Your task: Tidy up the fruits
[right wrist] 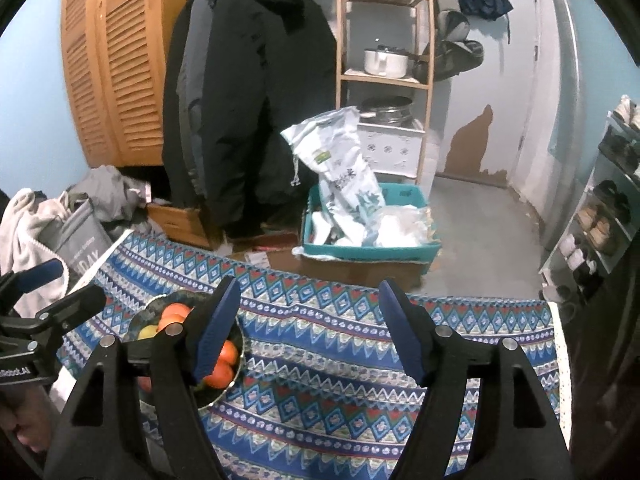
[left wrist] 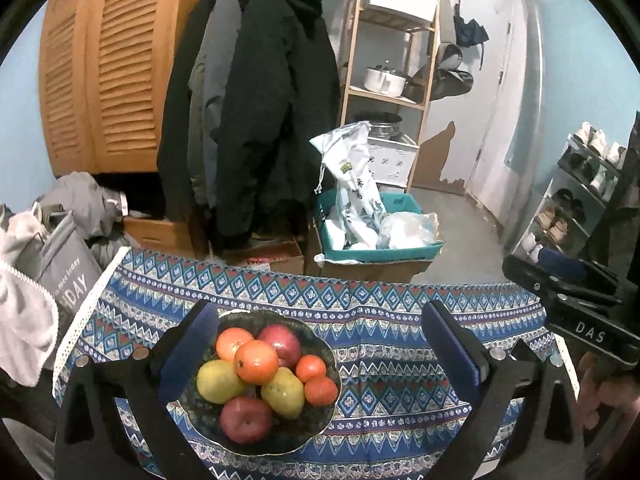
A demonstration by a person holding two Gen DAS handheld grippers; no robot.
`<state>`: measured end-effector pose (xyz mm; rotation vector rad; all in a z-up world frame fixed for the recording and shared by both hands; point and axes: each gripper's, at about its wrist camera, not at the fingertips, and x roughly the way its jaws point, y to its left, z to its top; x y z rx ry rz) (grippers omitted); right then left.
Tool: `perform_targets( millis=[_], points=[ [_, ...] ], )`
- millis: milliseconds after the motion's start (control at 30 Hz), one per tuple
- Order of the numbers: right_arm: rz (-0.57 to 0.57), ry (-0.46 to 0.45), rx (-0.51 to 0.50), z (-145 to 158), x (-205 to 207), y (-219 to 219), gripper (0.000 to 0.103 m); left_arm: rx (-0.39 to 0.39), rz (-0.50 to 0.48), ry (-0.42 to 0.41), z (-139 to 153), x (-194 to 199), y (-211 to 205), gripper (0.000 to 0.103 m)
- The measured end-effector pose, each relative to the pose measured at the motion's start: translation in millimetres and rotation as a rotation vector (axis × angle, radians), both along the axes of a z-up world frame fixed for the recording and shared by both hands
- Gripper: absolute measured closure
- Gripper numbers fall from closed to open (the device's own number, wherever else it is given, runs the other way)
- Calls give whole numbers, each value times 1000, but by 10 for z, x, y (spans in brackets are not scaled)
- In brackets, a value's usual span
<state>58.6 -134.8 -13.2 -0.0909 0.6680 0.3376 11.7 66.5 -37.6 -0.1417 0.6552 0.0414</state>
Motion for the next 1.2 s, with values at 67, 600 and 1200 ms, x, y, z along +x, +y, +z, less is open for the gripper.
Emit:
perform_targets(
  millis=[67,600,1200],
  points=[
    [-9,-5,2,17,-8,-35,29,15,-7,-7,18,-3,-45,1],
    [-34,-9,5,32,-14,-168,28,26,-15,-18,46,26,-156,1],
    [-41,-6,12,42,-9,-225,27,34,-15,5,40,46,-212,1]
  ],
)
